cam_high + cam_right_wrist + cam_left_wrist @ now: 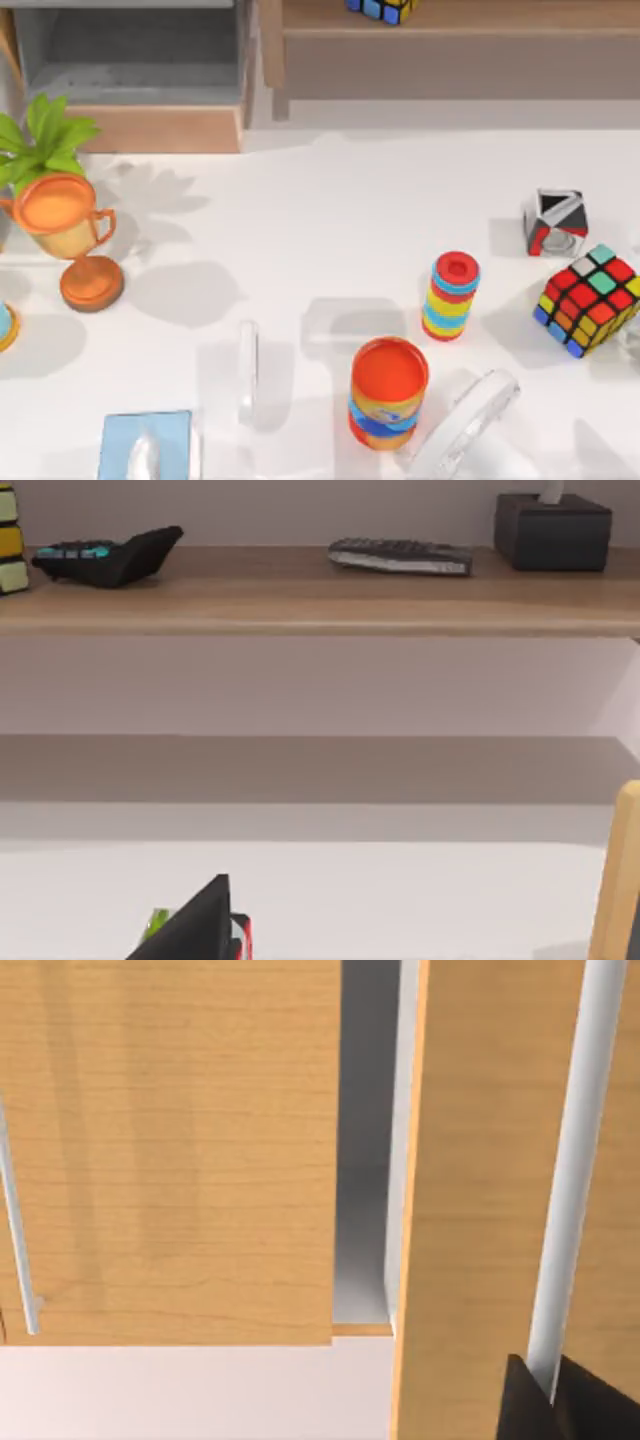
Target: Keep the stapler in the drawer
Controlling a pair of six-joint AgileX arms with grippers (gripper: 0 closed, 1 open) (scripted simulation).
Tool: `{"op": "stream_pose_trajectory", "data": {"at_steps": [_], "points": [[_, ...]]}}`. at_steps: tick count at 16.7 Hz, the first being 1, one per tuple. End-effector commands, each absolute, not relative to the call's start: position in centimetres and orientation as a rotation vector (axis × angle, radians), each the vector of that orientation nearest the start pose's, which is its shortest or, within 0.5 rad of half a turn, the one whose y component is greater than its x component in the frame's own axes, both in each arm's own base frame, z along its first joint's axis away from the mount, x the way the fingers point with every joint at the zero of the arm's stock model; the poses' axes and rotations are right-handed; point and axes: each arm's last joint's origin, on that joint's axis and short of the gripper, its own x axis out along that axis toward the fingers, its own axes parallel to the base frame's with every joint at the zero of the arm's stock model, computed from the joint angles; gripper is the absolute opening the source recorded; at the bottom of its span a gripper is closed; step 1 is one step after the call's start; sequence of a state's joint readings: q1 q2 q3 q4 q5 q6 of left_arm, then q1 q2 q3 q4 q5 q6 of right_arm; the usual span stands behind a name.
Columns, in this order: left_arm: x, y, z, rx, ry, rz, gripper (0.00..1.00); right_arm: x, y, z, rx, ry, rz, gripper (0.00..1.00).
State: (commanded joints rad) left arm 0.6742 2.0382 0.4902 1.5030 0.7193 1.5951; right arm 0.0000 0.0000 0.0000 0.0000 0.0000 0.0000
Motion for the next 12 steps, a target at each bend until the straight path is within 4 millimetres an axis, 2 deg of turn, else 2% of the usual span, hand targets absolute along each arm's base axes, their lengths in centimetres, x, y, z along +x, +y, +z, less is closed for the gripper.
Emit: {"op": "stream_pose_trajectory", "data": {"at_steps": [4,12], "points": [[24.5,17.34,8.75,1.556,0.002,-0.037,0.0,10.57,-0.12,16.0,0.0,0.0,0.0,1.0],[24.5,17.34,8.75,1.556,0.002,-0.037,0.6,10.57,-0.12,16.0,0.0,0.0,0.0,1.0]]}}
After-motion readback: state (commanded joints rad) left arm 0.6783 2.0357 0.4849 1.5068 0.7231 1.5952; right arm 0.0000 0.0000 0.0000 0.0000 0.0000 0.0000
